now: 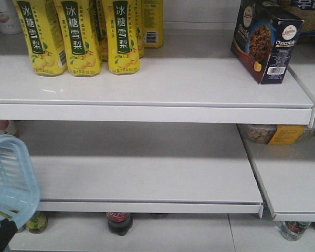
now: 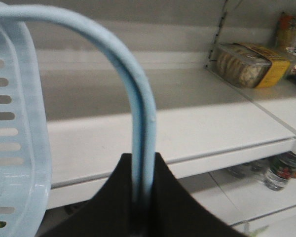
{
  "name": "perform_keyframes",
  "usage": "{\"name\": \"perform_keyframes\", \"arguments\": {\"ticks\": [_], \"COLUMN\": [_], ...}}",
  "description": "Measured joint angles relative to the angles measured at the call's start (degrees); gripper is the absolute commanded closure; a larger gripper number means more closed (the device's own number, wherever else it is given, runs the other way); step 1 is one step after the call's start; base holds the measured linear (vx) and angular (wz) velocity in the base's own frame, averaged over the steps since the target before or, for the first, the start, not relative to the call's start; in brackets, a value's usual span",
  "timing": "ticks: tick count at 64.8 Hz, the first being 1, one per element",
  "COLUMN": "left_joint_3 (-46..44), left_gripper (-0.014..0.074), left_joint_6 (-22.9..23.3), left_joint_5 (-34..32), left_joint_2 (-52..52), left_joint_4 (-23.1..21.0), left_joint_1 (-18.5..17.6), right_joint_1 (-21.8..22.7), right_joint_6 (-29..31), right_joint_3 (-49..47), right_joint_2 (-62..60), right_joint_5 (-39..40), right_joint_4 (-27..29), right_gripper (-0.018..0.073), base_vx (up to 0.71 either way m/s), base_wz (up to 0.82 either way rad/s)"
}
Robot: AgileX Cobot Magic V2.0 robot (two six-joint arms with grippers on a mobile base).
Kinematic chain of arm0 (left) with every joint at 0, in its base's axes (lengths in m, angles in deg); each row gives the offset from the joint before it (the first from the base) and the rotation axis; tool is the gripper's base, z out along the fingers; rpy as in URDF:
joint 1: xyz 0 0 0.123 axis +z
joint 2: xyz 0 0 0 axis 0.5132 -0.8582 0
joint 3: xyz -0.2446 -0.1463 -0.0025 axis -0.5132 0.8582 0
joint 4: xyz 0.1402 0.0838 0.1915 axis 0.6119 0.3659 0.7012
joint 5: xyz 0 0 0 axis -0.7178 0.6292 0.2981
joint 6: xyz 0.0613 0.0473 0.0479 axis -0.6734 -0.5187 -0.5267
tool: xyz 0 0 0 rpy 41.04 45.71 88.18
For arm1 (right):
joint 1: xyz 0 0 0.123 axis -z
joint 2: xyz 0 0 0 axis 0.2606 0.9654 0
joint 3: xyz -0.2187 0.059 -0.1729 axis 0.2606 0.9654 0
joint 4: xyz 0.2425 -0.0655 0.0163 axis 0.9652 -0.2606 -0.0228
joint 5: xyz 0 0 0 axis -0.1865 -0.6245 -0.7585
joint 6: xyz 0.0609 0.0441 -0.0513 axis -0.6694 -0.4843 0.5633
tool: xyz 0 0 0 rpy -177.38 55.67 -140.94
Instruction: Left arm holds basket, right arm returns cookies
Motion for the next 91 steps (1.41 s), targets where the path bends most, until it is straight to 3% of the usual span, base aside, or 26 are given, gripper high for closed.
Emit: {"name": "perform_keyframes", "arguments": {"ticks": [10, 23, 40, 91], "left_joint_3": [0.2, 0.4, 0.6, 0.6], "left_gripper": [0.0599, 0.0599, 0.0599, 0.0599], "left_joint_6": [6.0, 17.5, 19.8, 16.9], "left_joint_5": [0.6, 6.3, 10.7, 11.6], "left_joint_2": [5.2, 11.8, 17.8, 17.8], "left_joint_4": [9.8, 17.4, 20.8, 20.7], "left_joint_1": [6.6, 15.4, 21.4, 22.3], "right_joint_1": [0.0, 0.0, 0.0, 0.0], "right_joint_6": [0.0, 0.0, 0.0, 0.0], "right_joint_3": [0.0, 0.0, 0.0, 0.0], "right_joint_2": [0.0, 0.0, 0.0, 0.0], "right_joint_5": [0.0, 0.0, 0.0, 0.0], "right_joint_4": [0.0, 0.0, 0.0, 0.0], "right_gripper": [0.0570, 0.0570, 0.0570, 0.0570], "base_vx": [0.00, 0.00, 0.00, 0.00], "base_wz": [0.00, 0.00, 0.00, 0.00]}}
